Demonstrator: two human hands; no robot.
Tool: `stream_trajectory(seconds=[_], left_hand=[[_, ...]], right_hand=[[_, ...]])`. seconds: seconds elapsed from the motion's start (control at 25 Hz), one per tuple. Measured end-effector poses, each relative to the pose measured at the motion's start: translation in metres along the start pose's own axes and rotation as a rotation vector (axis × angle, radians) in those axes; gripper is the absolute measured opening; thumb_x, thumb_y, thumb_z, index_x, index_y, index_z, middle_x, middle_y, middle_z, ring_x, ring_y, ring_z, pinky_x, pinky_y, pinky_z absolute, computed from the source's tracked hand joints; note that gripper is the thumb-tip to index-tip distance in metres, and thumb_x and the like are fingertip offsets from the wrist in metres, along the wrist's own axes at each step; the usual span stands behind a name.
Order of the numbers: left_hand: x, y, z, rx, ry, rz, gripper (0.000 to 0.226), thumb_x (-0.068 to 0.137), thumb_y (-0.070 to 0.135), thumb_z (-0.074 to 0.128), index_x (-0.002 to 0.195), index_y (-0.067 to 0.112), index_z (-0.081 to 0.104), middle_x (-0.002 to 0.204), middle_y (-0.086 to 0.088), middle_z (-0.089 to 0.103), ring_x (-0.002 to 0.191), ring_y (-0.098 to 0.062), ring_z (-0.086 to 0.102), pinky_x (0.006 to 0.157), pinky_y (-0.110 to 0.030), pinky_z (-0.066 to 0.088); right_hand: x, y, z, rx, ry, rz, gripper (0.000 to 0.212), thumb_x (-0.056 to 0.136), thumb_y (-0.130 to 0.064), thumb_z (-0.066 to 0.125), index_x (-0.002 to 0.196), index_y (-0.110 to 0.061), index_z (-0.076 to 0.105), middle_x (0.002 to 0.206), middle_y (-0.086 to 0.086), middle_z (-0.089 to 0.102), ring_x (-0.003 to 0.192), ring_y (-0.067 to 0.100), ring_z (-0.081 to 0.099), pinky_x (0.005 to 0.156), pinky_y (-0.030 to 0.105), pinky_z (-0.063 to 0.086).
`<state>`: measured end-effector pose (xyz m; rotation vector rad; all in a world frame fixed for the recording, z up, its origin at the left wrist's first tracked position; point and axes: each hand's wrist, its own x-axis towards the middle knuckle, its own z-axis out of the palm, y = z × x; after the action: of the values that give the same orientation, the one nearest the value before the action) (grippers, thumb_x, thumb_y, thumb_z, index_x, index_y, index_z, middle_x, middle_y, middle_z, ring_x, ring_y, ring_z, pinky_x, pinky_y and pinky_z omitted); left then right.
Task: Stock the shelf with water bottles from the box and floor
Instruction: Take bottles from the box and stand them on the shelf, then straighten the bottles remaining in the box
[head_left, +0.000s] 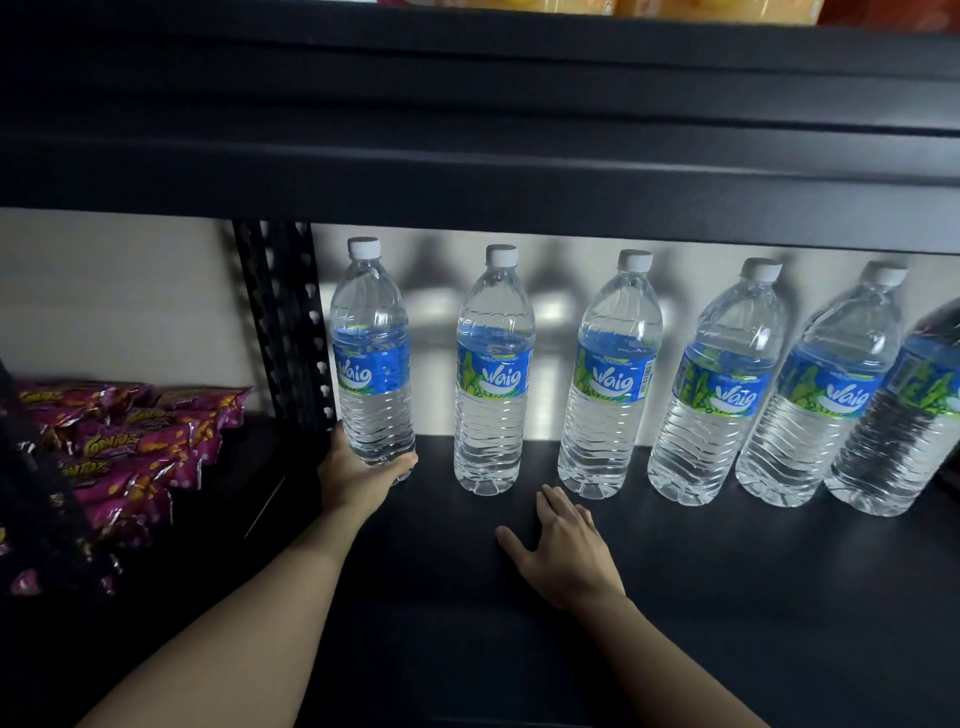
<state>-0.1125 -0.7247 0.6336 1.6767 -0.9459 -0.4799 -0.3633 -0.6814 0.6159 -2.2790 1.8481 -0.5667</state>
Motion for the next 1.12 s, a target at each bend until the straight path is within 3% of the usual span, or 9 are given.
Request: stream_trajectory(seconds=[0.16,0.32,0.52,0.64,0.76,0.84,0.96,1.12], left_hand=[[-0.004,0.003,-0.001,-0.001,0.012,0.016,0.077,0.059,0.026,0.092,0.126,0.021,0.054,0.106,0.005,0.067,0.091,-0.014,0.061,0.086,-0.024,0.047],[-0.006,0.004,-0.003,-0.015,-0.046,0.019,0.080,0.063,0.025,0.091,0.130,0.021,0.047,0.114,0.004,0.065,0.096,-0.015,0.059,0.088,-0.026,0.045],[-0.023,-0.001,-0.006,-0.003,-0.065,0.028,0.102,0.067,0.018,0.089,0.148,0.016,0.028,0.134,-0.004,0.058,0.120,-0.025,0.058,0.097,-0.027,0.041],[-0.046,-0.004,-0.012,0.015,-0.043,0.001,0.109,0.072,0.018,0.086,0.154,0.012,0.016,0.147,-0.012,0.045,0.133,-0.026,0.048,0.109,-0.033,0.037],[-0.080,-0.003,-0.022,0.003,-0.053,-0.030,0.077,0.080,0.016,0.080,0.144,0.009,0.038,0.138,-0.015,0.053,0.128,-0.027,0.053,0.107,-0.034,0.042],[-0.116,0.005,-0.034,-0.047,-0.088,-0.066,0.050,0.084,0.013,0.076,0.129,0.010,0.054,0.124,-0.012,0.064,0.116,-0.022,0.062,0.097,-0.024,0.046],[-0.179,0.021,-0.059,-0.150,-0.162,-0.094,0.032,0.085,0.011,0.075,0.115,0.014,0.064,0.102,-0.007,0.073,0.098,-0.012,0.070,0.080,-0.009,0.049],[-0.267,0.016,-0.101,-0.223,-0.126,-0.119,0.023,0.087,0.012,0.073,0.108,0.016,0.067,0.091,-0.007,0.075,0.090,-0.017,0.074,0.084,-0.027,0.058]], right_hand=[[0.000,0.000,-0.001,0.001,-0.009,0.002,0.087,0.090,-0.067,0.041,0.152,-0.007,0.027,0.162,0.002,0.022,0.151,0.015,0.011,0.123,0.032,0.010],[0.000,0.001,0.000,0.011,-0.007,-0.007,0.086,0.091,-0.065,0.042,0.152,-0.006,0.029,0.161,0.004,0.024,0.151,0.016,0.012,0.123,0.033,0.010],[-0.001,0.003,0.001,0.041,-0.022,-0.014,0.078,0.093,-0.058,0.044,0.149,-0.005,0.034,0.159,0.005,0.030,0.151,0.018,0.015,0.123,0.033,0.011],[-0.005,0.002,-0.002,0.061,-0.006,-0.039,0.060,0.097,-0.047,0.046,0.143,-0.008,0.045,0.155,0.003,0.037,0.149,0.017,0.020,0.120,0.031,0.014],[-0.014,0.000,-0.012,0.155,-0.001,-0.029,0.045,0.098,-0.034,0.049,0.137,-0.013,0.052,0.152,0.001,0.042,0.144,0.018,0.029,0.118,0.031,0.022],[-0.028,0.002,-0.017,0.226,-0.024,-0.048,0.043,0.097,-0.028,0.050,0.138,-0.014,0.052,0.149,0.000,0.044,0.140,0.020,0.035,0.116,0.033,0.026],[-0.055,-0.002,-0.023,0.363,-0.098,-0.067,0.051,0.091,-0.024,0.056,0.141,-0.018,0.046,0.147,0.003,0.043,0.133,0.028,0.041,0.112,0.036,0.033],[-0.107,-0.034,-0.028,0.550,-0.142,-0.145,0.054,0.087,-0.020,0.062,0.138,-0.021,0.046,0.142,0.005,0.044,0.126,0.026,0.047,0.103,0.038,0.042]])
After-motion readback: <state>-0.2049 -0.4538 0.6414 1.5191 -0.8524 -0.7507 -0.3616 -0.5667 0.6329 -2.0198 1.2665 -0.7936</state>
